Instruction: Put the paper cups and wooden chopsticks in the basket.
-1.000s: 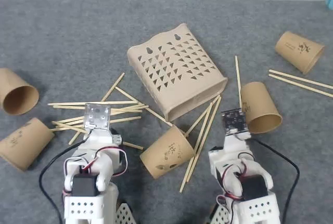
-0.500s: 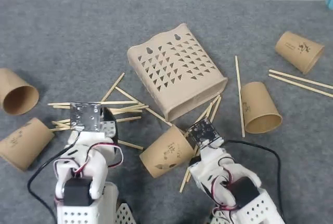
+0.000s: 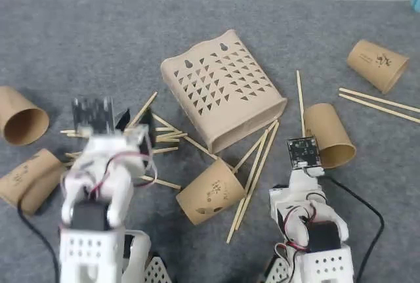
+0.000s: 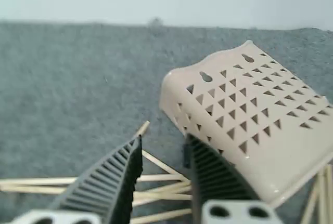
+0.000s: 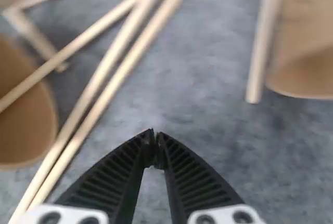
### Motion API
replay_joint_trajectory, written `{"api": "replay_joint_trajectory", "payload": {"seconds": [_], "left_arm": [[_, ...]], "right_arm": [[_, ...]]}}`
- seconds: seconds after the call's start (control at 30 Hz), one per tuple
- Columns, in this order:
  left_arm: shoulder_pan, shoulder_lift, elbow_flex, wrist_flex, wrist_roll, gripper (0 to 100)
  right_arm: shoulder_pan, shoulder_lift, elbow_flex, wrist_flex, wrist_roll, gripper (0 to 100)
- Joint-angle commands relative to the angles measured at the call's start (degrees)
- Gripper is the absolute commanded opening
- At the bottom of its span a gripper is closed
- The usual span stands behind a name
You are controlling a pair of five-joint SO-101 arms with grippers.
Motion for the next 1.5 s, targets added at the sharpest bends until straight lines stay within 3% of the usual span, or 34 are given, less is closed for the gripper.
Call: {"api": "replay_joint_trajectory", "payload": {"seconds": [0.0,0.23,0.4,0.57,0.73,1.07,1.33,1.47], "left_arm": [[6.6,19.5,-11.7,-0.3,9.1,18],[23.2,38.3,-17.9,-1.4,17.8,18],[26.5,48.4,-18.0,-9.1,17.9,18],[26.1,57.8,-18.0,-13.9,17.7,18],[25.0,65.0,-18.0,-19.8,12.9,18],[13.3,68.0,-18.3,-36.7,12.5,18],[12.1,68.0,-18.3,-37.7,12.5,18],[10.2,67.9,-18.6,-37.7,12.0,10]], "right_arm": [[1.7,-0.2,-2.9,0.6,0.7,5.8],[7.8,-0.2,1.1,-1.5,0.6,24.5],[8.1,-0.1,1.5,-1.3,0.6,28.7],[8.1,-0.1,1.5,-1.3,0.6,27.0],[8.2,-0.1,1.5,-1.3,0.6,27.0],[8.2,-0.1,1.5,-1.3,0.6,27.0],[8.2,-0.1,1.5,-1.3,0.6,27.0],[8.2,-0.1,1.5,-1.3,0.6,27.0]]}}
